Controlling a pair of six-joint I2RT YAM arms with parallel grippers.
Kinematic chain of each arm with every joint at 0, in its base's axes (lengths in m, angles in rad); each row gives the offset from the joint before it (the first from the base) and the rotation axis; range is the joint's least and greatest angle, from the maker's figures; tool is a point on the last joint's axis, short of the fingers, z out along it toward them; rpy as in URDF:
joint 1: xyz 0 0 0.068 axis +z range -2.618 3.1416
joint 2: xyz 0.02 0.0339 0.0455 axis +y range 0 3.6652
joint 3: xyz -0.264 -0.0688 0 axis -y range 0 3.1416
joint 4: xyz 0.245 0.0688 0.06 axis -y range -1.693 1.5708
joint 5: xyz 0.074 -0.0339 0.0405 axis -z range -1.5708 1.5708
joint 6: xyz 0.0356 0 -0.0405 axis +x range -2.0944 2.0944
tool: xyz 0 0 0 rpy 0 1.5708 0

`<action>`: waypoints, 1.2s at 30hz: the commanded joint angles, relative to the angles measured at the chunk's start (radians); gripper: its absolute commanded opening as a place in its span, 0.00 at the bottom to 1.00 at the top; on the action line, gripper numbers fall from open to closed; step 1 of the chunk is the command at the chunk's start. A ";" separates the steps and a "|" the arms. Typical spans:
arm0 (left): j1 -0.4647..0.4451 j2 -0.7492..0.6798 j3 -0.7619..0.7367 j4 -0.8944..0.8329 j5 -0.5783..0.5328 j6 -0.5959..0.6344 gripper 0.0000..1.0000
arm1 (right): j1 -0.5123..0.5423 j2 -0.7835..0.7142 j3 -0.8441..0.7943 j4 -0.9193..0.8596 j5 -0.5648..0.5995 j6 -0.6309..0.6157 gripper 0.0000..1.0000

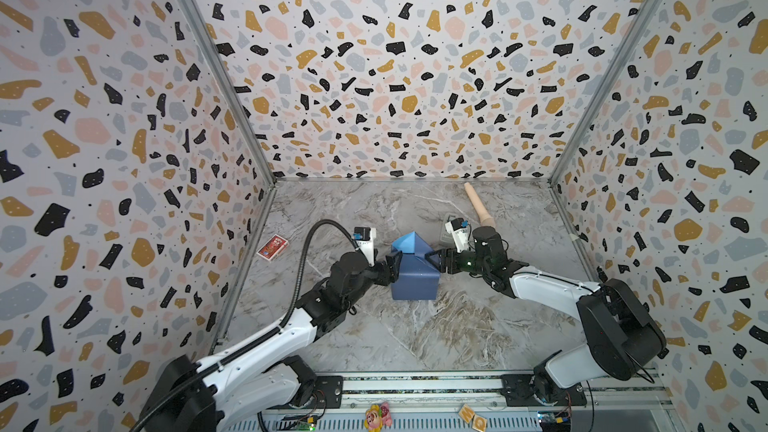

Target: Wrap the gift box in paper

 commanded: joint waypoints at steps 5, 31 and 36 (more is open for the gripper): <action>0.165 0.008 0.004 -0.108 0.049 -0.017 0.73 | 0.006 -0.013 -0.039 -0.065 0.026 -0.009 0.65; 0.073 0.300 0.090 0.037 0.199 0.034 0.71 | 0.006 -0.024 -0.037 -0.067 0.024 -0.007 0.64; 0.072 0.345 0.105 0.046 0.231 0.062 0.72 | 0.007 -0.024 -0.037 -0.068 0.023 -0.009 0.64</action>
